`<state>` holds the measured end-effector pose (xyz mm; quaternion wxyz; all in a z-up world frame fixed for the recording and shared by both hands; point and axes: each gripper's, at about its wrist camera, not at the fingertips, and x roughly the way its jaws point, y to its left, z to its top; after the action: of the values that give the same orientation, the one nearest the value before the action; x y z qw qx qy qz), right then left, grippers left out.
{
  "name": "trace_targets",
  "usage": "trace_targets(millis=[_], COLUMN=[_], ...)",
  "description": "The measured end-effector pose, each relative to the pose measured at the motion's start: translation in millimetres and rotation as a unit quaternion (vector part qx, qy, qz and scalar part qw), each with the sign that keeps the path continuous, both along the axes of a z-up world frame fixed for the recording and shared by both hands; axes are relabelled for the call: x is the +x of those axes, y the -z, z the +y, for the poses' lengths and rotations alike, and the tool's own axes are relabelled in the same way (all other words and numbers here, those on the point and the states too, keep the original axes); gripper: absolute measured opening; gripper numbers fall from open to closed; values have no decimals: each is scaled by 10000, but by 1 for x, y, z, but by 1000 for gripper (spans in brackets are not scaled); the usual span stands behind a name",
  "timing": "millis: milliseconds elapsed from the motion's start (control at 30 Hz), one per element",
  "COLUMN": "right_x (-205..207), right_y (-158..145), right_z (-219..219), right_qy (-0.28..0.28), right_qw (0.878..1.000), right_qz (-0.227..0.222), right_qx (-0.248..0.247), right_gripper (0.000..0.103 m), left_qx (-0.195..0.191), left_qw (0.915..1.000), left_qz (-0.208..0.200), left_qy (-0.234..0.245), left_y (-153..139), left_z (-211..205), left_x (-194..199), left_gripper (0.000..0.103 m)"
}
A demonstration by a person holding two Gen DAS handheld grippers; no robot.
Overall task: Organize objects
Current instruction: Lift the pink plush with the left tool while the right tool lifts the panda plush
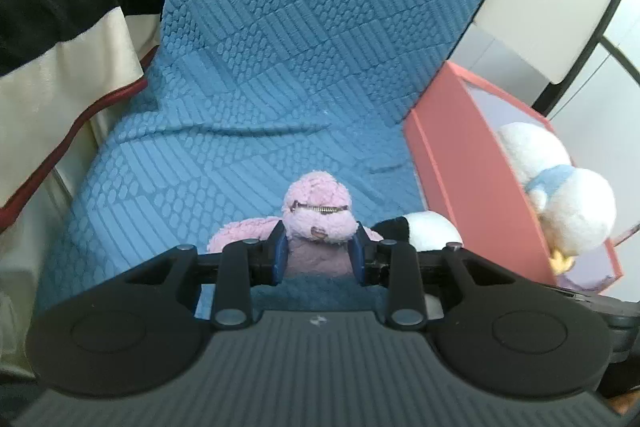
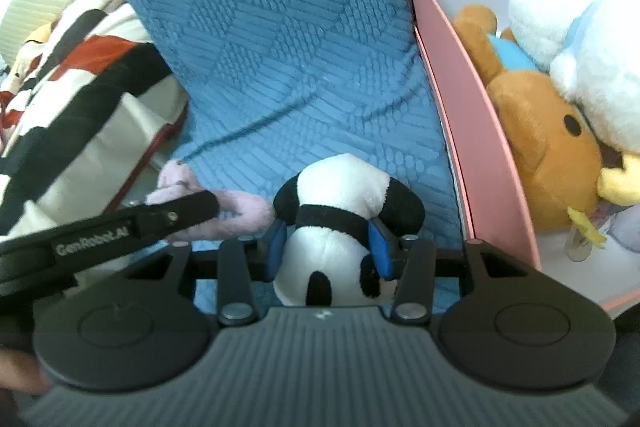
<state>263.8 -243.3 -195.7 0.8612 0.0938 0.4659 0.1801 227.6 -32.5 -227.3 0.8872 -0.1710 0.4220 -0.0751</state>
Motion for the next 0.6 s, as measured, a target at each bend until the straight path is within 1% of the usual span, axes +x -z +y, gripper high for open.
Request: trace_targets(millis=[100,233,400,600], right_x=[-9,-18,-32,-51], right_y=[-12,-29,-50,-73], right_z=[-4,-9,-12,-25], right_qy=[-92,-200,-316,-369], right_qw=[9999,9995,9985,9974], right_qz=[-108,-229,-436,-616], right_qx=[-35,18,-25,-67], right_gripper=[48,48,47,47], left_qx=[-33,-169,-191,-282], left_qw=[10000,9997,9989,9981], left_qz=[-76,-166,-344,-439], left_qy=[11,-87,-253,-320], left_y=[-10,-25,-47,-66], left_z=[-1,3,5,0], left_x=[-12,-29,-52,-76], left_gripper=[36,36,36,36])
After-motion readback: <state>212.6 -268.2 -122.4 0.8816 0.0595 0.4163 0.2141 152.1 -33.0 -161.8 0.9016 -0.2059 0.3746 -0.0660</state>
